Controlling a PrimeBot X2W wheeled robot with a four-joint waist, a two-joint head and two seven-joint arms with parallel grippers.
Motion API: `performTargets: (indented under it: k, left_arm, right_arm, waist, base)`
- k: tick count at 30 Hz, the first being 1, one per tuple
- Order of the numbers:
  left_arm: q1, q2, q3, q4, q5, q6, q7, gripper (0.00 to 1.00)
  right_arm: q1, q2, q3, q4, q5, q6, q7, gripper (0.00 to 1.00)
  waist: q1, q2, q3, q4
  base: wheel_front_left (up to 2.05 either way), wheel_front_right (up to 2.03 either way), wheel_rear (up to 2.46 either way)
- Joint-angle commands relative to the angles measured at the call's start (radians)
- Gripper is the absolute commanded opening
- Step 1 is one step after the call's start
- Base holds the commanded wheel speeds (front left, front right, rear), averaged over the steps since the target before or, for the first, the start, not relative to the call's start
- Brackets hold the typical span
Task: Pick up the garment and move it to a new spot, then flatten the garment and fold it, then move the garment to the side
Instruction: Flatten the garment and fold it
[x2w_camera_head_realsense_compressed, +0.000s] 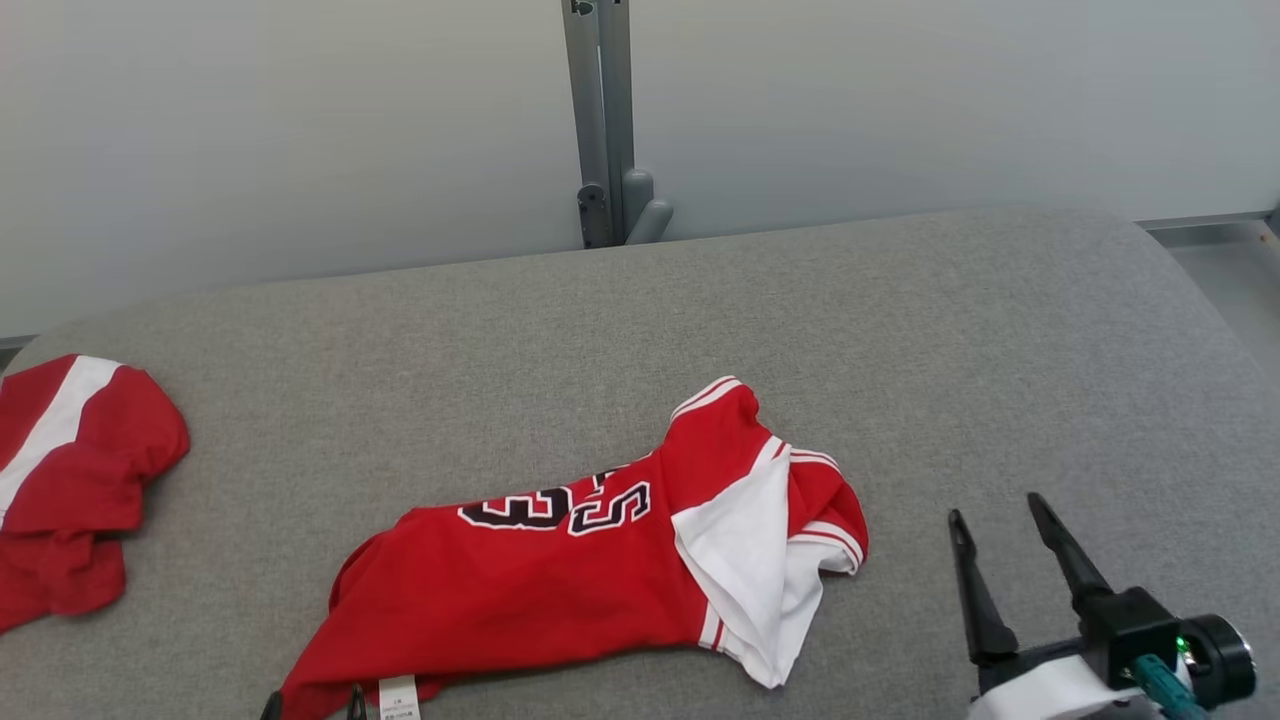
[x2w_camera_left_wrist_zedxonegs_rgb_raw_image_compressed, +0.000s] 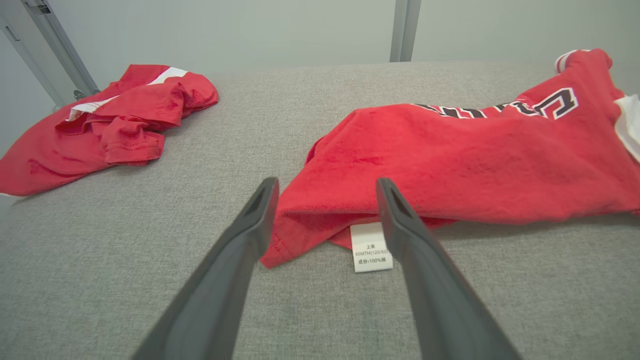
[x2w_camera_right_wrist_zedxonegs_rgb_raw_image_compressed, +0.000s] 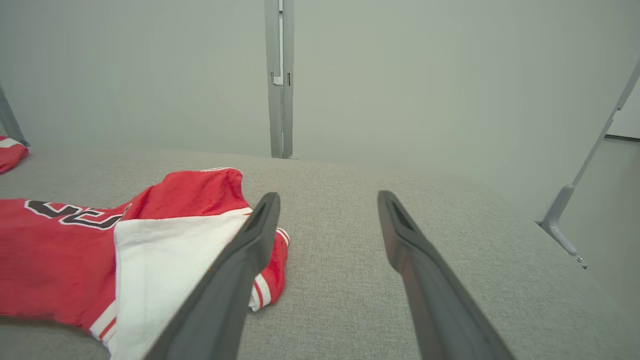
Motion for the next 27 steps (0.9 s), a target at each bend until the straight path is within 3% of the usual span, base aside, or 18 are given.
performTargets:
  k: [1, 9, 14, 27]
  left_arm:
    - [-0.007, 0.000, 0.008, 0.011, 0.005, -0.013, -0.001, 1.00]
    - [-0.065, 0.026, 0.021, 0.096, 0.005, -0.055, 0.004, 1.00]
    - [-0.116, 0.050, 0.019, 0.139, -0.013, -0.073, 0.058, 1.00]
    - [-0.225, 0.087, 0.011, 0.194, -0.046, -0.117, 0.165, 1.00]
  right_arm:
    - [-0.025, -0.003, 0.025, 0.000, -0.014, 0.000, -0.003, 1.00]
    - [-0.206, -0.100, 0.272, 0.130, 0.001, 0.000, 0.017, 1.00]
    - [-0.367, -0.177, 0.477, 0.196, 0.050, -0.001, 0.101, 1.00]
    - [-0.625, -0.347, 0.842, 0.251, 0.213, -0.001, 0.296, 1.00]
  waist:
    - [0.0000, 0.0000, 0.008, 0.004]
    - [0.0000, 0.0000, 0.056, 0.026]
    - [0.0000, 0.0000, 0.106, 0.044]
    - [0.0000, 0.0000, 0.192, 0.112]
  base:
    - [0.00, 0.00, 0.00]
    - [0.00, 0.00, 0.00]
    - [0.00, 0.00, 0.00]
    - [0.00, 0.00, 0.00]
